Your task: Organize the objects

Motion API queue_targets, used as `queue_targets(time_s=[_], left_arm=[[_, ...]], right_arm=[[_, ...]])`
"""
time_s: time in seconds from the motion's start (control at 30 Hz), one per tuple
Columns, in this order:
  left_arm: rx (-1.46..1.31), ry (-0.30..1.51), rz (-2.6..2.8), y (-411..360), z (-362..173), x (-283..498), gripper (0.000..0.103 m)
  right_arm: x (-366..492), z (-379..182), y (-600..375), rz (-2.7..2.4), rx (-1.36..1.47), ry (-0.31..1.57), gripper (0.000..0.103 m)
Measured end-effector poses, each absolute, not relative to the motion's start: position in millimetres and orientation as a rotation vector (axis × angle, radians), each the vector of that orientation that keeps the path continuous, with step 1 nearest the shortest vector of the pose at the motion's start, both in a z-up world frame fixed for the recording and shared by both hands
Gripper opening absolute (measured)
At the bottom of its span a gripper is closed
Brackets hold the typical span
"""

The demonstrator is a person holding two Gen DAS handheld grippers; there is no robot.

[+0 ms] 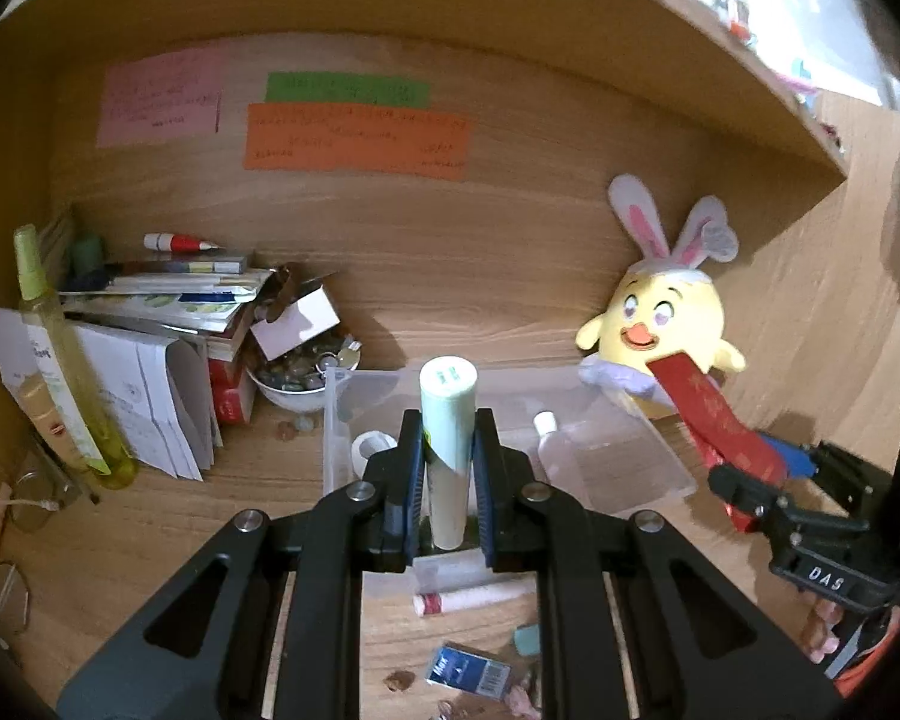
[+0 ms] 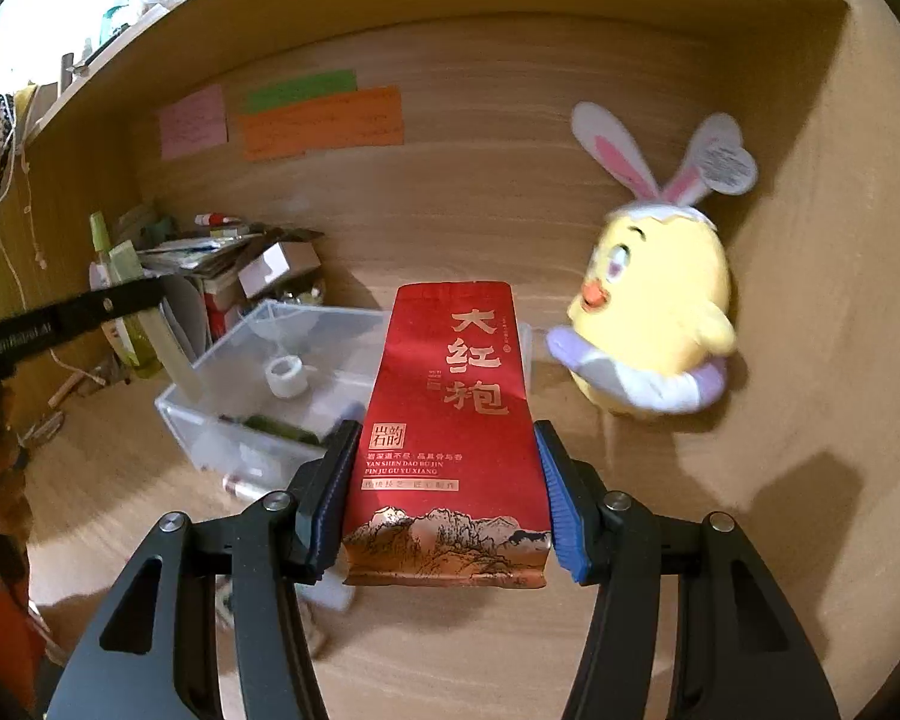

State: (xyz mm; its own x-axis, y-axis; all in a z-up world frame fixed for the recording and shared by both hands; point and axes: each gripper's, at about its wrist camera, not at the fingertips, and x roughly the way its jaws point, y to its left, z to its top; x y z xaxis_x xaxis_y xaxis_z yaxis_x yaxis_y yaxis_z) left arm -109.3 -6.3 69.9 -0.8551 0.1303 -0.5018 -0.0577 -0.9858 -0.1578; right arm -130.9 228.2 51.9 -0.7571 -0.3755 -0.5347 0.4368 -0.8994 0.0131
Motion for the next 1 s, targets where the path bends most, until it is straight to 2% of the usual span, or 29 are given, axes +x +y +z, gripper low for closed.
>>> queue_targets(time_s=[0.37,0.63,1.0], left_arm=[[-0.880,-0.168,2.979,-6.8,49.3,-138.9,0.015],[-0.965,-0.156,2.986,-8.5,28.6,-156.4,0.015],[-1.024,-0.001,3.020,10.6,7.1,-167.2,0.015]], right_arm=[[-177.8,51.9,179.5,-2.543,0.743,0.196,0.052],[-210.3,19.8,162.1,-2.485,0.866,0.209,0.052],[-224.2,-1.7,157.9,-2.444,0.946,0.256,0.052]])
